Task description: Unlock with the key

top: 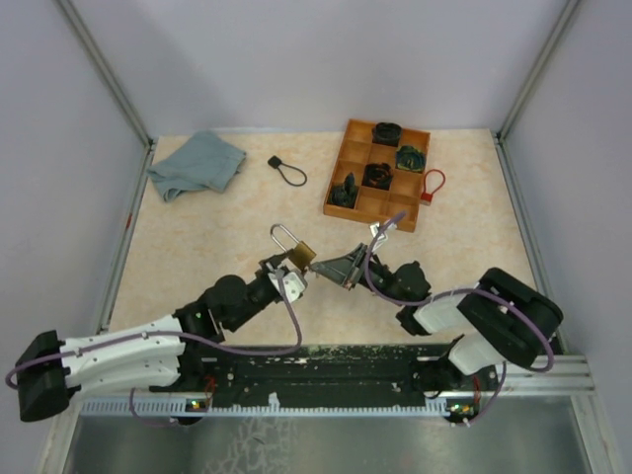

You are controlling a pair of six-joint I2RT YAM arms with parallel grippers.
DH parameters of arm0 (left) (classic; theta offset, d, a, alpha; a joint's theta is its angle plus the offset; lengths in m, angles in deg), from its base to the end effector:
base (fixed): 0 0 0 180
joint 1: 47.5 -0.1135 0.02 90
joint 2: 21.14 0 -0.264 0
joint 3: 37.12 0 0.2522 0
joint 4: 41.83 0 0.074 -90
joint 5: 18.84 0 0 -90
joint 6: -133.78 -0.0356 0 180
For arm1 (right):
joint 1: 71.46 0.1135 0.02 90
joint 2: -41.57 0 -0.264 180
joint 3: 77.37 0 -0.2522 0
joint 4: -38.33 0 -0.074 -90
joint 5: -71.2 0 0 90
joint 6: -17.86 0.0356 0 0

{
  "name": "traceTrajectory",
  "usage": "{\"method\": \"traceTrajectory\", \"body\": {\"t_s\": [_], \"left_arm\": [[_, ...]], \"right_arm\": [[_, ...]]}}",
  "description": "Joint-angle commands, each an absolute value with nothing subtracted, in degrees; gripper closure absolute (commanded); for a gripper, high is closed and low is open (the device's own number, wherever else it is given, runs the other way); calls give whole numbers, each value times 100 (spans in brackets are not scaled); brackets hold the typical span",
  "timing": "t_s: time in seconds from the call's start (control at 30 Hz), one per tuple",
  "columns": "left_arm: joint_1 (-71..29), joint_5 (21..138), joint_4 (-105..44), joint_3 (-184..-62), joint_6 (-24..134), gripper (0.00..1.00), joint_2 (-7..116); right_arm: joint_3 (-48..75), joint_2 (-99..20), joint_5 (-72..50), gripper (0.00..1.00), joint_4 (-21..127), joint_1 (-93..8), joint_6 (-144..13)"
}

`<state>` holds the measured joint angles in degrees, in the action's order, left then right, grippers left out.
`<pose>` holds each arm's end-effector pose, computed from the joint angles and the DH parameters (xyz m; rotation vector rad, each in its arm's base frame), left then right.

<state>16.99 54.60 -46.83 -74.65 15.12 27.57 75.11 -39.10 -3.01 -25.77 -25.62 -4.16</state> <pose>0.0956 -0.1768 0.2513 1.0598 1.3026 -0.2292 0.1566 0.1751 0.1928 0.0443 1.6601 1.7870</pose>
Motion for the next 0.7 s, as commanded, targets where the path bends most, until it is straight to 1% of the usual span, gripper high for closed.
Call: {"method": "traceTrajectory", "body": {"t_s": [0.0, 0.1, 0.2, 0.43, 0.5, 0.57, 0.67], "left_arm": [[2084, 6226, -6819, -7308, 786, 100, 2776], [2142, 6312, -7676, -6896, 221, 100, 2819], [2147, 6488, -8794, -6472, -245, 100, 2929], [2156, 6598, -10424, -6126, -617, 100, 3420], [2158, 6445, -10334, -6130, -476, 100, 3400], [2154, 6161, -9916, -6180, -136, 100, 3246], [2158, 5575, -9163, -6253, 490, 100, 2900]], "right_arm": [[7156, -4373, -166, 100, -4320, -2554, 689], [7089, -4563, -93, 100, -4665, -2550, 1049], [7043, -4598, -70, 100, -4676, -2549, 1229], [7001, -4523, -58, 100, -4526, -2550, 1384], [7037, -4375, -62, 100, -4291, -2554, 1167], [7085, -4094, -97, 100, -3889, -2557, 820], [7129, -3450, -150, 86, -2977, -2591, 110]]}}
